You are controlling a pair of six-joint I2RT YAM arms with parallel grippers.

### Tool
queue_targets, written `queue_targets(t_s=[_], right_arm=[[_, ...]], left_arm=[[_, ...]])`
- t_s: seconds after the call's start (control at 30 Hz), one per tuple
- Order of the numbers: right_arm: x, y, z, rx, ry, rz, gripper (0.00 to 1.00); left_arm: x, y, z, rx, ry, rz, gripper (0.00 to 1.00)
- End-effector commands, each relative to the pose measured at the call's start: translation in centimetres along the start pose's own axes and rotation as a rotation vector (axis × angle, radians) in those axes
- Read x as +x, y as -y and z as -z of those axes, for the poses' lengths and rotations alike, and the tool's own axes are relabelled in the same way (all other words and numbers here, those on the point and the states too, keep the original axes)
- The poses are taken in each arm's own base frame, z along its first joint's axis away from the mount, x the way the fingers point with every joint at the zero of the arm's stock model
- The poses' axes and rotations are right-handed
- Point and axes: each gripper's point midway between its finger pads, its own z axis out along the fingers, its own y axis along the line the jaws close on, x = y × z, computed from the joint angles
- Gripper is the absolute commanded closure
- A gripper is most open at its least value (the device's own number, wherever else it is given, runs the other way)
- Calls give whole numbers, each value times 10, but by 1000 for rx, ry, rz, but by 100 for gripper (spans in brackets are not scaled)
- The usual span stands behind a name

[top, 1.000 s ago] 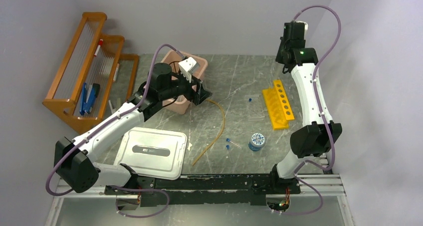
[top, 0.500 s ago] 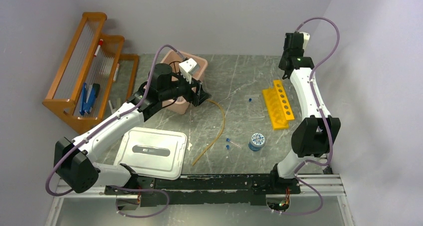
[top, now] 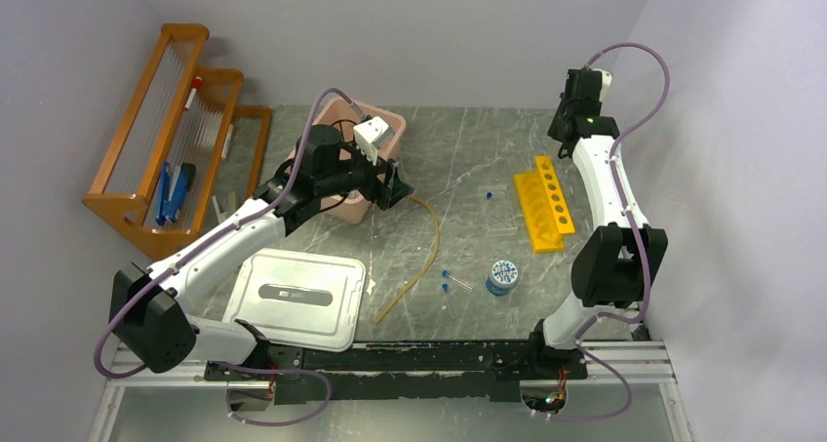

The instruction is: Organize the chemistry lab equipment

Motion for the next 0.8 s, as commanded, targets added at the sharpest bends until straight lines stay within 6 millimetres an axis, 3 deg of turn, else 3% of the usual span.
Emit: queue_targets(t_s=[0.0,0.3,0.6,0.77], right_arm=[[9,-3,-6,-23,-31,-7,91],[30,-18,-22,-89,-77,-3,91],[56,-21,-39,-68,-125,20,91],[59,-25,-43,-65,-122,31,89]], left_arm=[[-12,-1,0,-1,23,-9,19],[-7,-2,-1,-3,11,-8,19],[-7,-4,-6,-3,9,5,20],[-8,-6,-6,-15,7,-8,20]])
